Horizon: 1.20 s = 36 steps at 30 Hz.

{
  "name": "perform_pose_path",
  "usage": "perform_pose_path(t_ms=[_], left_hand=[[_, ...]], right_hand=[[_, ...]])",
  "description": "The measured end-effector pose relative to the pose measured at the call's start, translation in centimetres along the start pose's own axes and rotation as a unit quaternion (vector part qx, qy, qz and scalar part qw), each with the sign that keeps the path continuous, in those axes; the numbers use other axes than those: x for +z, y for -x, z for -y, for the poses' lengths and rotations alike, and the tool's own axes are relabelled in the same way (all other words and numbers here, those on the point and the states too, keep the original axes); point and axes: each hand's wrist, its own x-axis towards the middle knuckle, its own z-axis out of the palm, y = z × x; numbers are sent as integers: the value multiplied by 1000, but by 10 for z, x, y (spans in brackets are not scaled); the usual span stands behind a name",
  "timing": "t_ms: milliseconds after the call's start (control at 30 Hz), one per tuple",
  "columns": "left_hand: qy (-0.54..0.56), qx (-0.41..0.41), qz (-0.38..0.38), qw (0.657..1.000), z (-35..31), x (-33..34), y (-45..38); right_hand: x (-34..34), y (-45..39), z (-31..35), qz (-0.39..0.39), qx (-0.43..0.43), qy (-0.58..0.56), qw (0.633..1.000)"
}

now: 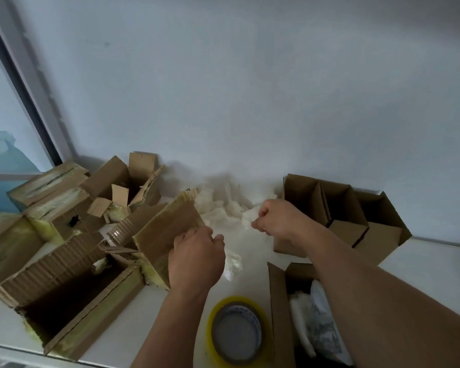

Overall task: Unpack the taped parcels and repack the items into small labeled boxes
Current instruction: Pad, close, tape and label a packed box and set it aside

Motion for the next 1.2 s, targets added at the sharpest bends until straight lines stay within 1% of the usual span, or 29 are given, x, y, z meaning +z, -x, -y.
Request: perform_pose_path(t_ms=[100,133,267,433,500,600,633,767,900,933,1033,1200], left_hand=[[23,-19,-1,1000,-2,3,1],[11,-13,4,1000,-2,3,2],[18,-6,9,1000,-7,0,6],[14,8,17,1000,-8,6,6],[60,-1,12,998,-11,5,5],[101,13,5,995,-17,-1,7],[120,5,5,993,-18,-2,8],[221,-19,33,974,-27,-7,13],[276,-21,52,960,-31,-6,17],[280,-16,54,958,-31,-4,17],[279,-12,53,959,-35,-2,19],[248,18,57,967,-42,-1,23]], right_hand=[[-6,3,-2,-23,7,-39,999],[-7,4,-4,-28,9,-48,998],[-8,5,-13,-60,11,-101,993],[-13,12,-20,-57,-4,-165,985],[-14,16,-20,-67,-14,-181,981],[-17,22,-23,-70,-22,-226,971],[-19,24,-24,-71,-20,-242,968],[-20,30,-31,-86,-11,-352,932],[-15,37,-32,-79,9,-423,903],[-14,38,-33,-72,12,-420,904],[-9,42,-33,-81,19,-359,930],[-7,50,-38,-165,7,-290,943]])
